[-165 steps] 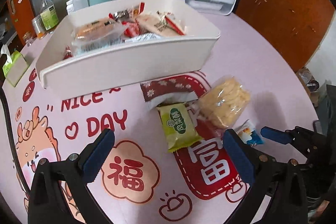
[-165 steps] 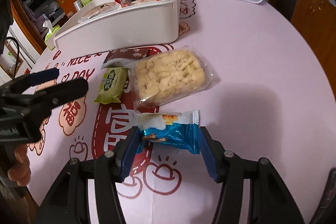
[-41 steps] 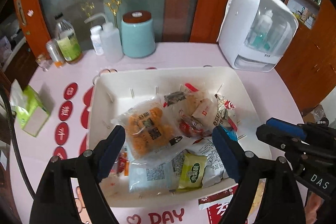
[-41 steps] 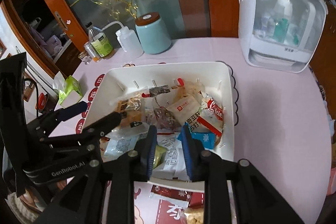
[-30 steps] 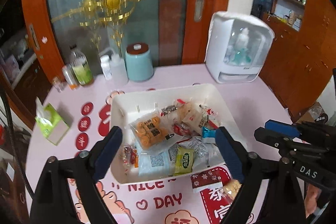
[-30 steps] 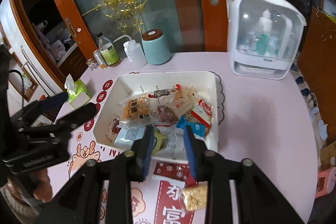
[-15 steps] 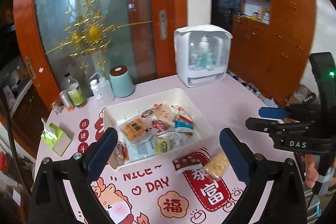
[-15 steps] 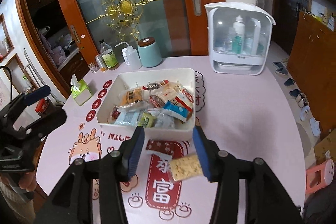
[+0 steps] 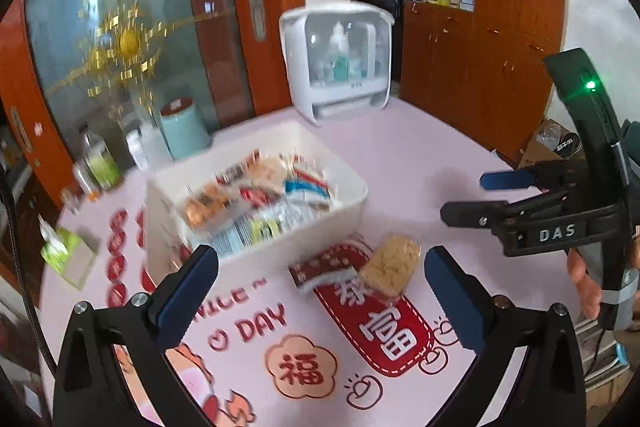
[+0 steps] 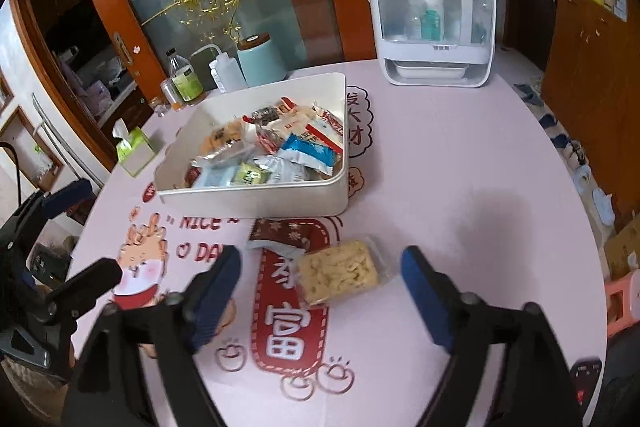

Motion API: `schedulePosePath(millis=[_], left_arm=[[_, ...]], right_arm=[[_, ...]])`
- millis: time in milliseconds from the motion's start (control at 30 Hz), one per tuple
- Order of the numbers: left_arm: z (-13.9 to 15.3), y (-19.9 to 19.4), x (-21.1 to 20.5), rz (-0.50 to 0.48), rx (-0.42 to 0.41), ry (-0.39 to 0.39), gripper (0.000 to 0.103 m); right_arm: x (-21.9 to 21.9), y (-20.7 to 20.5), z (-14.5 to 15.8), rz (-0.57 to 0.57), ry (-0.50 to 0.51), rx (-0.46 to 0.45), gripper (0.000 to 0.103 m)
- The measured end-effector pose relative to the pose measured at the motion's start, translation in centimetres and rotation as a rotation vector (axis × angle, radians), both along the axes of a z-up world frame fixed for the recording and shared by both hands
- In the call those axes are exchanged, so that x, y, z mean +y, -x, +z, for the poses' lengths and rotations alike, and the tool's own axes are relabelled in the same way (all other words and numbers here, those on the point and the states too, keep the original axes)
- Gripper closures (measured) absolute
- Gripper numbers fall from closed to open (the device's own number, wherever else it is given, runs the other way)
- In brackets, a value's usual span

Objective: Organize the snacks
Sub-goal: 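Move both tools back to the cracker pack and dark red snack, then grasp the dark red snack with the left tool while the right tool grasps the cracker pack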

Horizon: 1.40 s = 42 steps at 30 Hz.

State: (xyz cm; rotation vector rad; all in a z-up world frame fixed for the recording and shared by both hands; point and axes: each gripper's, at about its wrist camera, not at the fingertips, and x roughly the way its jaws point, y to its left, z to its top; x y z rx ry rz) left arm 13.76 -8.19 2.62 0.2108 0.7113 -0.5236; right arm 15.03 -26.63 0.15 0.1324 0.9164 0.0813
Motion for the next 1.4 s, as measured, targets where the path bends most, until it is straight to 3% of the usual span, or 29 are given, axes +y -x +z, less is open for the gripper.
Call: schedulePosePath(millis=[267, 467, 600, 1100, 1400], left_arm=[[-6.8, -3.0, 2.2, 0.12, 0.141, 0.07, 0.0], [-10.5, -5.9, 2.8, 0.224, 0.242, 0.057, 0.0], [-12.0, -7.2, 2.2, 0.239, 0.277, 0.045, 0.0], [-13.8, -10.1, 0.0, 0.244, 0.313, 0.02, 0.0], [-14.6, -11.1, -1.9, 0.223, 0.325, -0.001, 0.0]], right_arm=[[-0.9, -2.3, -4.7, 0.046, 0.033, 0.021, 0.0], [-1.7, -3.9, -8.1, 0.058, 0.006, 0.053, 0.0], [-1.5, -4.6, -10.0, 0.081, 0.006, 0.075, 0.0], [2.4, -5.3, -14.2, 0.186, 0.173, 0.123, 0.0], [2.1, -5.7, -14.5, 0.188, 0.146, 0.155, 0.0]])
